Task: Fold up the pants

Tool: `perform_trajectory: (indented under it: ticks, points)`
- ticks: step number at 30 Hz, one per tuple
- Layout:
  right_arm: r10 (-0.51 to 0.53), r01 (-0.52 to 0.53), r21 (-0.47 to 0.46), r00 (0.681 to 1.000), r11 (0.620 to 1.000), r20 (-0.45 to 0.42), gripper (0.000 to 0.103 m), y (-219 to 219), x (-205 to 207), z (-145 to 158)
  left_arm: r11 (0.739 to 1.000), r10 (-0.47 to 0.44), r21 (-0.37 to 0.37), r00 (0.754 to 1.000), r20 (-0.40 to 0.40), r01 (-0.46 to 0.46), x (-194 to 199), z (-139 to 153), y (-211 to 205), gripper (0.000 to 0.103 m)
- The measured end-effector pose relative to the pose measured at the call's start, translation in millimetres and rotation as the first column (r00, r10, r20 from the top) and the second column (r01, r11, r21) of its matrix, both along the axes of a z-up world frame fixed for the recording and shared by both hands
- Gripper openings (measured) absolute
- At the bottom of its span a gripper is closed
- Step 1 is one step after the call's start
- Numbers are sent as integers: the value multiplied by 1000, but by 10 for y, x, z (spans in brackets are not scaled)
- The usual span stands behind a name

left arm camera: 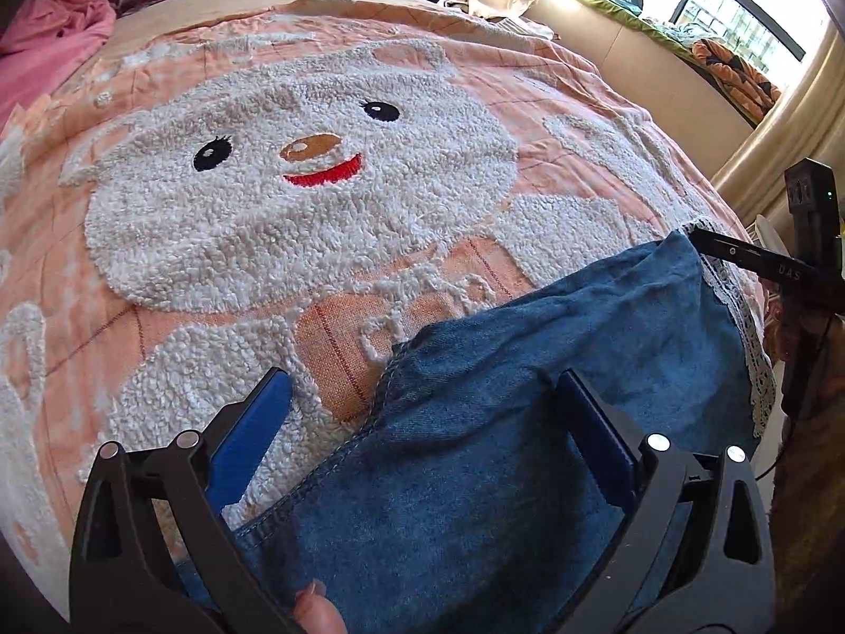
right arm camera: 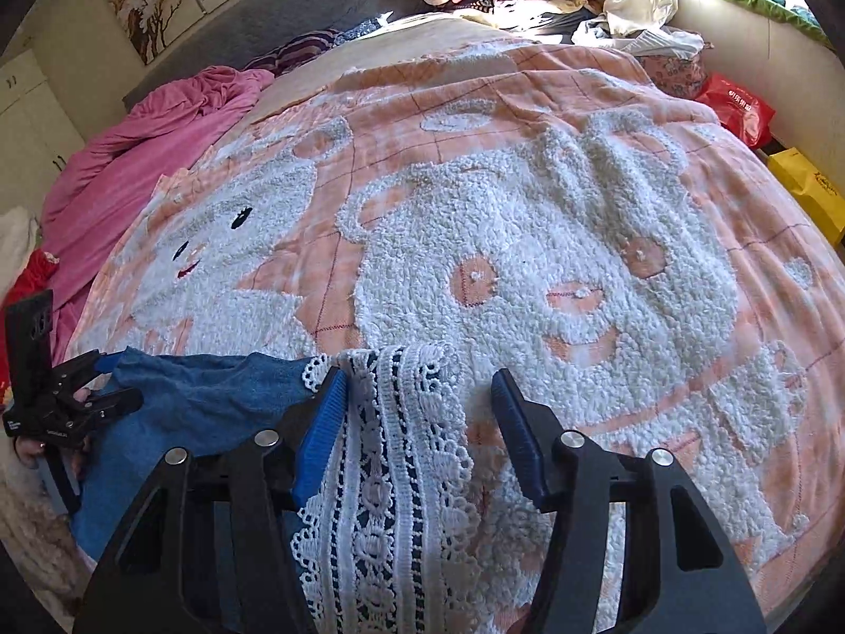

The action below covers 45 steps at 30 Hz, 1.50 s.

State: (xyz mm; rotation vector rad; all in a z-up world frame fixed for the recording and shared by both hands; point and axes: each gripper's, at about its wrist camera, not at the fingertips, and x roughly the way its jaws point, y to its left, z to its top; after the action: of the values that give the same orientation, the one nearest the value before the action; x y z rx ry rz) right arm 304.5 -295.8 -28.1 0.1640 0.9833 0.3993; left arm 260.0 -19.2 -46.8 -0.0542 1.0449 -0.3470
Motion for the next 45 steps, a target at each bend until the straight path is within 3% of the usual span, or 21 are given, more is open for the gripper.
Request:
perform_trajectory:
  ticks: [5, 7, 10, 12, 15, 18, 23, 29, 31, 33, 34, 42, 45]
  points:
    - [28, -29, 42, 999, 999, 15, 41, 51, -41, -21, 996, -3, 87, 1000, 3, 3, 4, -32, -124, 94]
    - [41, -43, 66, 999, 997, 23, 27, 56, -69, -10, 996, 1, 91, 1000, -3, -1, 14, -28, -137, 94]
    - [57, -62, 61, 996, 996, 70, 21, 109, -159, 79, 996, 12, 85, 1000, 17, -14, -15, 1, -146, 91]
    - [65, -69, 30, 992, 997, 107, 20, 152, -218, 179, 996, 20, 86, 999, 42, -23, -48, 44, -152, 61]
    - [51, -53, 8, 985, 999, 164, 20, 150, -228, 355, 997, 35, 70, 998, 58, -39, -19, 108, -115, 31]
    - [60, -52, -48, 982, 997, 180, 20, 194, -140, 388, 997, 53, 48, 997, 50, -55, 36, 109, -69, 30]
    - [66, -50, -153, 992, 987, 106, 20, 319, 25, 80, 995, 71, 65, 995, 73, -76, 36, 26, -66, 31]
    - [15, 6, -170, 992, 985, 124, 40, 259, -22, 97, 995, 72, 63, 993, 94, -78, 31, -7, -70, 32]
    - [-6, 29, -160, 990, 987, 143, 40, 205, -97, 184, 995, 71, 61, 993, 99, -77, 14, 18, -70, 37]
    - [-33, 58, -141, 985, 988, 172, 47, 133, -222, 302, 994, 73, 68, 992, 106, -81, -26, 64, -67, 66]
    - [-46, 71, -125, 980, 990, 193, 57, 94, -302, 370, 994, 75, 73, 991, 112, -83, -55, 93, -68, 72]
    - [-122, 130, -15, 965, 991, 233, 65, -146, -914, 677, 998, 42, 36, 983, 176, -49, -396, 411, -76, 93]
    - [-140, 144, 0, 960, 990, 244, 67, -200, -1141, 741, 1000, 18, 10, 984, 178, -20, -489, 537, -109, 94]
